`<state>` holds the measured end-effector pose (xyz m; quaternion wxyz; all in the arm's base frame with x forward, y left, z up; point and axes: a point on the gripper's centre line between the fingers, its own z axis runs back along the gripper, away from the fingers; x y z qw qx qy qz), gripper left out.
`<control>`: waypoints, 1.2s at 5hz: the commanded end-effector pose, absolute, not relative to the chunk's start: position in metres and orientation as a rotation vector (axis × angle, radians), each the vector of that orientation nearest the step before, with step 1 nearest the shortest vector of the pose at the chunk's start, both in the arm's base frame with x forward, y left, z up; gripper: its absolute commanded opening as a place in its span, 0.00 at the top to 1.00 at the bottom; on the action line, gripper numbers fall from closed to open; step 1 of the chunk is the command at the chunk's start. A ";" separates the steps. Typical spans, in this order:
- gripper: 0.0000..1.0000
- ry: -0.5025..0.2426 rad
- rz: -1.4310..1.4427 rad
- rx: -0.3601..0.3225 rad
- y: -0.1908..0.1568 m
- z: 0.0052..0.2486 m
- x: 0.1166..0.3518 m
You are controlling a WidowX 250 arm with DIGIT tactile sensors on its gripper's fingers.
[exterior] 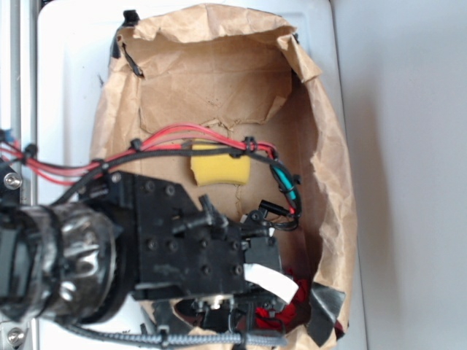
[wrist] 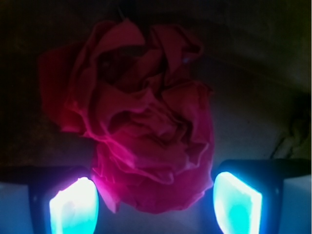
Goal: Grab the red paper.
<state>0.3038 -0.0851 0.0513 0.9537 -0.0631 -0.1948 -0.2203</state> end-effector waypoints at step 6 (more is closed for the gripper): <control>0.00 -0.492 -0.456 -0.125 -0.095 0.073 0.317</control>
